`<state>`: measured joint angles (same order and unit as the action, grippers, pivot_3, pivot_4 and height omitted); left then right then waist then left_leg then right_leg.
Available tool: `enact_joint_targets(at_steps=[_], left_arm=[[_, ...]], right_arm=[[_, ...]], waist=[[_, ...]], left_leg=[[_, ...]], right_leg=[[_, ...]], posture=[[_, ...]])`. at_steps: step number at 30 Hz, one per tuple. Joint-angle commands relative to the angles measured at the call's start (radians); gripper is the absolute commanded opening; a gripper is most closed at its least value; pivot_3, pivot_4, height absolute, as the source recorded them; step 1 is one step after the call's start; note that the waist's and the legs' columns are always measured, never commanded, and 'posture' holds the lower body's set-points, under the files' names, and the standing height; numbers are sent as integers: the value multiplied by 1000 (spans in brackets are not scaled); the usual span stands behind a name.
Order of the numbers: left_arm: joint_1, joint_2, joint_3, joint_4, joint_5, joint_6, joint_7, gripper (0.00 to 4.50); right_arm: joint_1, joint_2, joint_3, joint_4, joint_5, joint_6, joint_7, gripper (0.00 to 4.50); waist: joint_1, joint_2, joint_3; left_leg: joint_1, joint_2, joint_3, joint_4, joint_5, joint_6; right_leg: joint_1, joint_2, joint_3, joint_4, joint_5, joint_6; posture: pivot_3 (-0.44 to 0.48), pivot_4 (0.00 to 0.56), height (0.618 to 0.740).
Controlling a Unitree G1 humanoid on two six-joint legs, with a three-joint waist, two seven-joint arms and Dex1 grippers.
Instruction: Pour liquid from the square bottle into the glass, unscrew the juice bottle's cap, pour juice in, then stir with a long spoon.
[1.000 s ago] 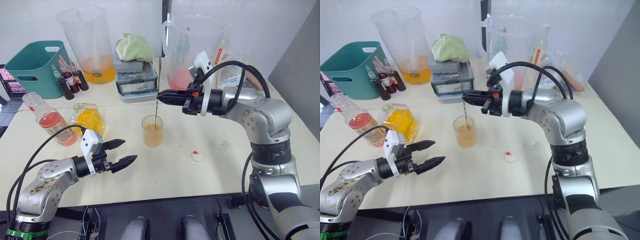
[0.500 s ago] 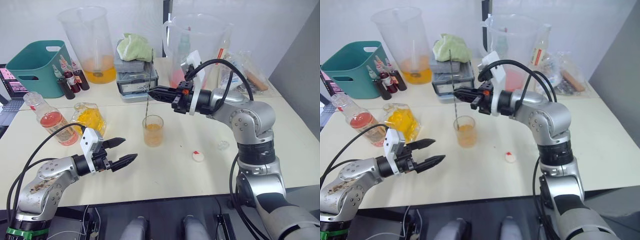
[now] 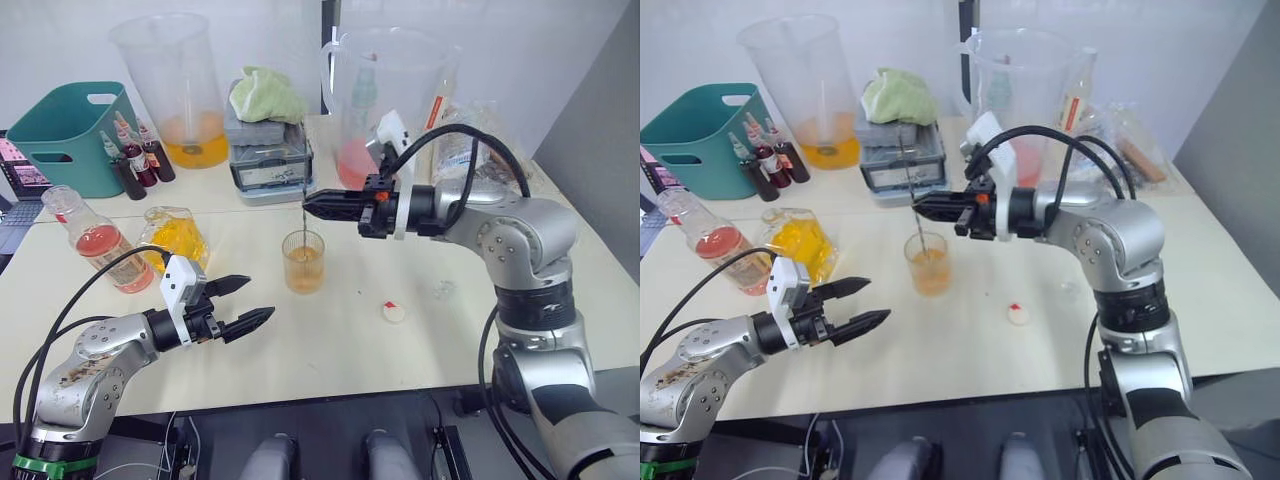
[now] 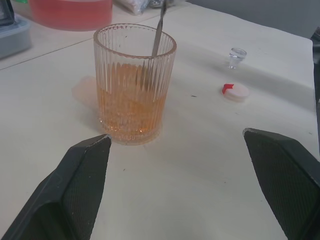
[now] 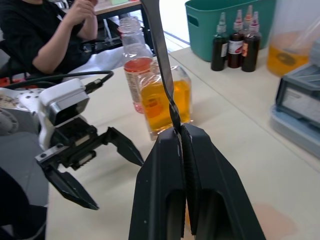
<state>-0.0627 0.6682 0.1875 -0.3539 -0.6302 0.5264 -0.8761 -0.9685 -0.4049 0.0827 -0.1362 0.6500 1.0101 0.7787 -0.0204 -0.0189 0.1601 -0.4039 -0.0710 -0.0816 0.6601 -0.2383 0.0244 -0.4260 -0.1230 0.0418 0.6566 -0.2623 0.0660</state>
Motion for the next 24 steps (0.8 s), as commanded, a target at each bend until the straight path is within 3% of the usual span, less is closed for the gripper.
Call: enact_joint_targets(at_steps=[1, 12, 16, 24], left_arm=[[-7, 6, 19, -21, -7, -16, 0, 4481], [-10, 7, 20, -23, -9, -13, 1, 4481], [-6, 9, 22, -23, -8, -15, -1, 4481], [-3, 8, 23, -25, -7, -16, -1, 4481]], right_arm=[[-18, 47, -22, 37, -7, -38, -37, 0], [-41, 68, -51, 135, -67, -146, -60, 0], [-20, 0, -9, 47, -51, -91, -4, 0], [-6, -22, -13, -30, 2, -21, 23, 0]], waist=[[1, 0, 0], [2, 0, 0], [3, 0, 0], [3, 0, 0]], left_leg=[[0, 0, 0, 0, 0, 0], [0, -1, 0, 0, 0, 0], [-1, -1, 0, 0, 0, 0], [0, 0, 0, 0, 0, 0]], right_leg=[[0, 0, 0, 0, 0, 0], [0, 0, 0, 0, 0, 0], [-1, 0, 0, 0, 0, 0], [0, 0, 0, 0, 0, 0]], posture=[[0, 150, 740], [0, 150, 740], [0, 150, 740], [0, 150, 740]])
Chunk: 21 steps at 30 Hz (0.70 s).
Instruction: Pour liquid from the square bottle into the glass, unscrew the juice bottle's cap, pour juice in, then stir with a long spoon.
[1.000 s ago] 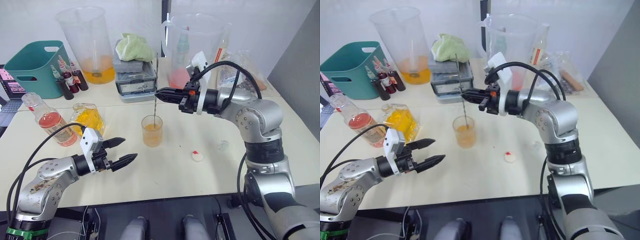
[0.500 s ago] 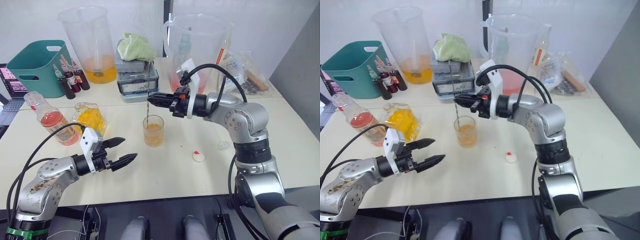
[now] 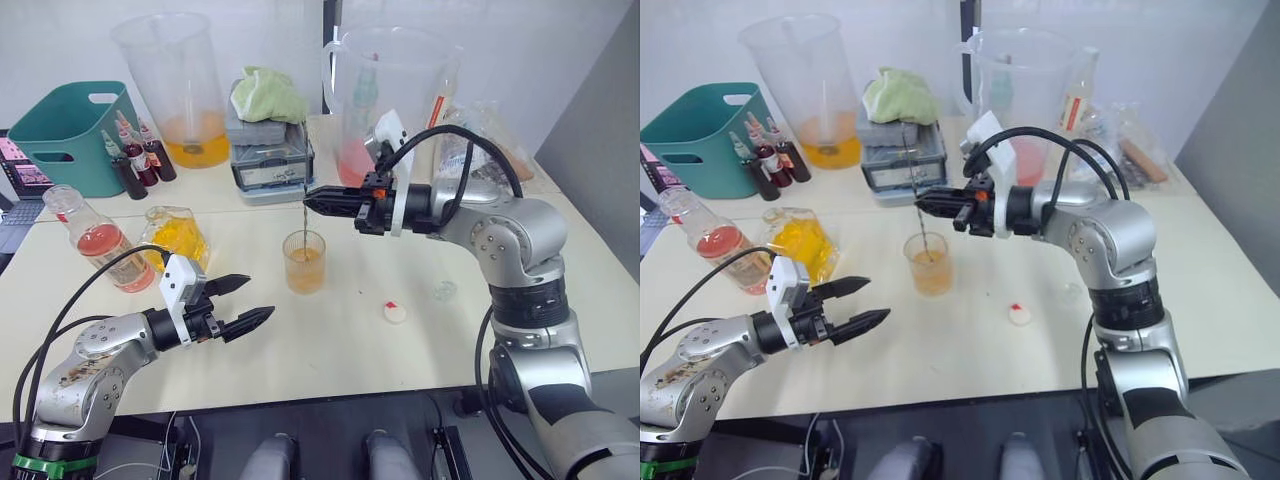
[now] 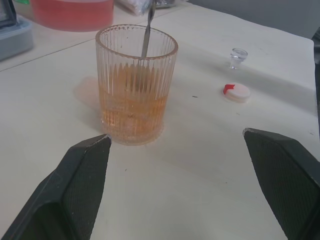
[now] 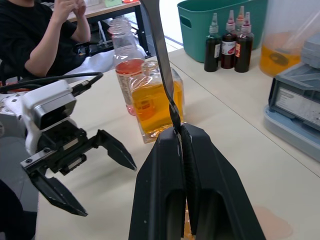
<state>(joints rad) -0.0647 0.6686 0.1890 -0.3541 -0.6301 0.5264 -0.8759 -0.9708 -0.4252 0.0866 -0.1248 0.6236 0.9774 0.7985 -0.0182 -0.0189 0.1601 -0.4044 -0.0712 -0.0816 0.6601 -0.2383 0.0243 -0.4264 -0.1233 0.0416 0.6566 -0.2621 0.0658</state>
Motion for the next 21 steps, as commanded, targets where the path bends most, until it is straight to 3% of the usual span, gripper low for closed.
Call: enact_joint_targets(at_steps=[1, 6, 11, 21], left_arm=[[-1, 8, 21, -25, -7, -16, -1, 4481], [-3, 8, 22, -23, -7, -14, 2, 4481], [-3, 7, 21, -25, -9, -12, 3, 4481], [-7, 5, 15, -20, -5, -12, 5, 4481]], right_arm=[[-3, 6, -20, -39, 31, 12, -1, 0], [-12, 70, -50, 28, 9, -46, -52, 0], [-8, 56, -30, 107, -69, -128, -57, 0], [7, -15, -17, -3, -11, -28, 18, 0]], waist=[[1, 0, 0], [0, 0, 0], [4, 0, 0], [1, 0, 0]], left_leg=[[0, 0, 0, 0, 0, 0], [0, 0, 0, 0, 0, 0], [0, -1, 0, 0, 0, 0], [0, 0, 0, 0, 0, 0]], right_leg=[[0, 0, 0, 0, 0, 0], [0, 0, 0, 0, 0, 0], [0, 0, 0, 0, 0, 0], [0, 0, 0, 0, 0, 0]], posture=[[0, 150, 740], [0, 150, 740], [0, 150, 740], [0, 150, 740]])
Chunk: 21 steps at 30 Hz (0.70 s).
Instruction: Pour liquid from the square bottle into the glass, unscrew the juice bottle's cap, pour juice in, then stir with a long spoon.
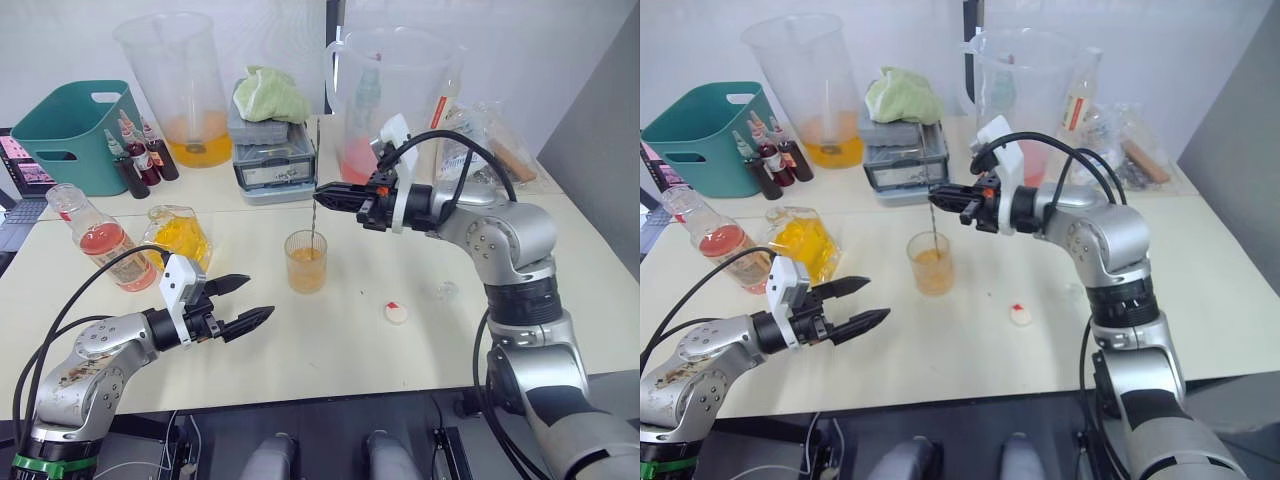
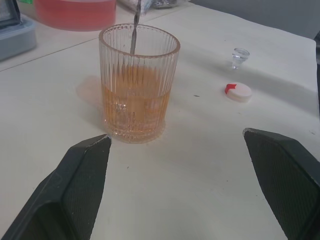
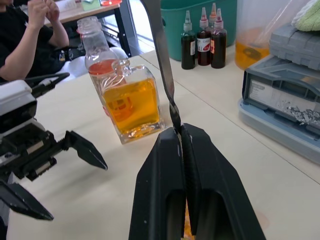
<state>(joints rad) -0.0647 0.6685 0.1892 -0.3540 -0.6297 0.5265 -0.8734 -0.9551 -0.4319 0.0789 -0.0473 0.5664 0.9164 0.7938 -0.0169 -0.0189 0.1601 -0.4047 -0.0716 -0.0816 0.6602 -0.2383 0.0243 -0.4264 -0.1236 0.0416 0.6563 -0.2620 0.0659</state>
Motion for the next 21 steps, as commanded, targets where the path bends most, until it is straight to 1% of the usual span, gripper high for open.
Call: enact_joint_targets(at_steps=[1, 7, 11, 14, 21], left_arm=[[-8, 5, 14, -19, -5, -12, 3, 4481], [-11, 4, 10, -15, -4, -13, 1, 4481], [-15, 4, 8, -15, -3, -12, 2, 4481], [-15, 4, 8, -16, -3, -12, 2, 4481], [-10, 2, 5, -15, -2, -14, -1, 4481]], right_arm=[[-9, -7, -12, -89, 54, 42, 23, 0], [-26, 51, -65, -40, 47, 1, -47, 0], [-47, 52, -111, -32, 66, -6, -61, 0], [-60, 48, -157, -60, 120, 33, -65, 0], [-83, 59, -269, -156, 334, 192, -138, 0]], waist=[[0, 0, 0], [-1, 0, 0], [2, 0, 0], [3, 0, 0], [-1, 0, 0]], left_leg=[[0, 0, 0, 0, 0, 0], [0, 0, 0, 0, 0, 0], [0, 0, 0, 0, 0, 0], [0, 0, 0, 0, 0, 0], [0, 0, 0, 0, 0, 0]], right_leg=[[0, 0, 0, 0, 0, 0], [0, 0, 0, 0, 0, 0], [0, 0, 0, 0, 0, 0], [0, 0, 0, 0, 0, 0], [0, 0, 0, 0, 0, 0]], posture=[[0, 150, 740], [0, 150, 740], [0, 150, 740], [0, 150, 740], [0, 150, 740]])
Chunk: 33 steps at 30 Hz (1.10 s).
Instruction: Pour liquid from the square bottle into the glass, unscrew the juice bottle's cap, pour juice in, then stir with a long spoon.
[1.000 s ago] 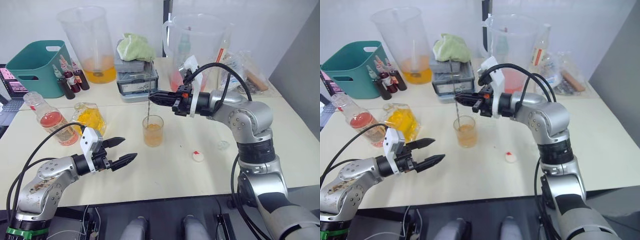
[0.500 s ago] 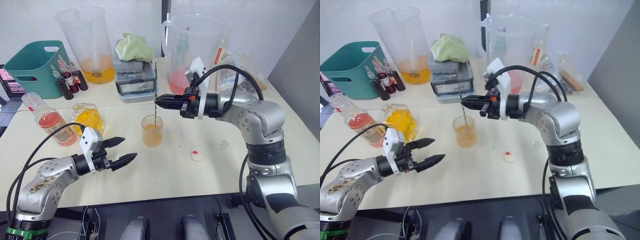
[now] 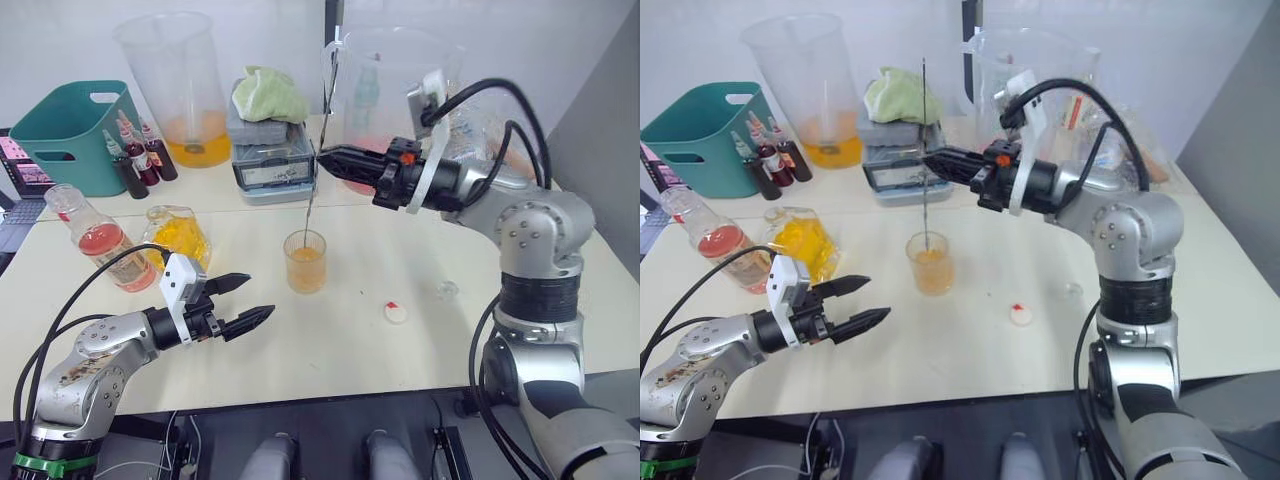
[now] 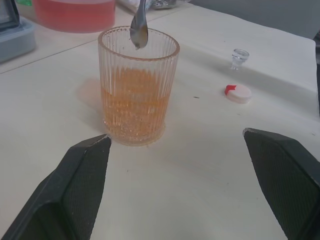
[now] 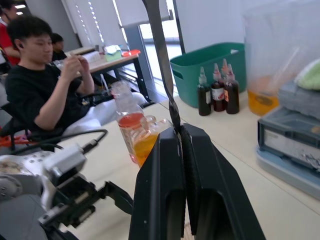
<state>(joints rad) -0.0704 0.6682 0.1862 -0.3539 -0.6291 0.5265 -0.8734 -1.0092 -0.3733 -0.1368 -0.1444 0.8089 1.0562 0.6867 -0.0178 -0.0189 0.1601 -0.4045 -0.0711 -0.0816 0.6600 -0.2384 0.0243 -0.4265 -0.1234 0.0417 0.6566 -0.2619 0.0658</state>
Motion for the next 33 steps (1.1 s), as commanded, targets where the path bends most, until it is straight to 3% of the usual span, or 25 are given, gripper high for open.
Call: enact_joint_targets(at_steps=[1, 6, 10, 18, 26, 33], left_arm=[[-3, 1, 7, -16, -2, -16, -1, 4481], [-3, 0, 7, -15, -1, -18, -2, 4481], [-3, 0, 10, -2, 5, -29, -8, 4481], [-5, 6, 8, 7, 3, -30, -19, 4481], [-17, 2, -4, 23, 13, -31, -20, 4481], [-13, -1, 1, 16, 11, -25, -14, 4481]], right_arm=[[-29, -1, -65, -69, 118, 71, -45, 0], [-23, -25, -120, -107, 262, 167, -115, 0], [73, -125, -194, -110, 585, 342, -175, 0], [223, -273, -69, -28, 843, 375, -381, 0], [208, -301, 92, 200, 776, 430, -600, 0], [124, -205, 121, 411, 652, 466, -726, 0]], waist=[[0, 0, 0], [1, 0, 0], [9, 0, 0], [0, 0, 0], [3, 0, 0], [3, 0, 0]], left_leg=[[0, 0, 0, 0, 0, 0], [0, 0, 0, 0, 0, 0], [0, 0, 0, 0, 0, 0], [1, 1, 1, 0, -1, 1], [0, 0, 2, 1, -1, 1], [0, 0, 2, 1, 0, 1]], right_leg=[[0, 0, 0, 0, 0, 0], [0, 0, 0, 0, 0, 0], [2, -1, -1, -1, 0, 0], [3, 0, 0, -2, 0, 0], [3, -1, 0, -3, 0, 0], [3, 0, 0, -3, 0, 0]], posture=[[0, 150, 740], [0, 150, 740], [0, 150, 740], [0, 150, 740], [0, 150, 740], [0, 150, 740]])
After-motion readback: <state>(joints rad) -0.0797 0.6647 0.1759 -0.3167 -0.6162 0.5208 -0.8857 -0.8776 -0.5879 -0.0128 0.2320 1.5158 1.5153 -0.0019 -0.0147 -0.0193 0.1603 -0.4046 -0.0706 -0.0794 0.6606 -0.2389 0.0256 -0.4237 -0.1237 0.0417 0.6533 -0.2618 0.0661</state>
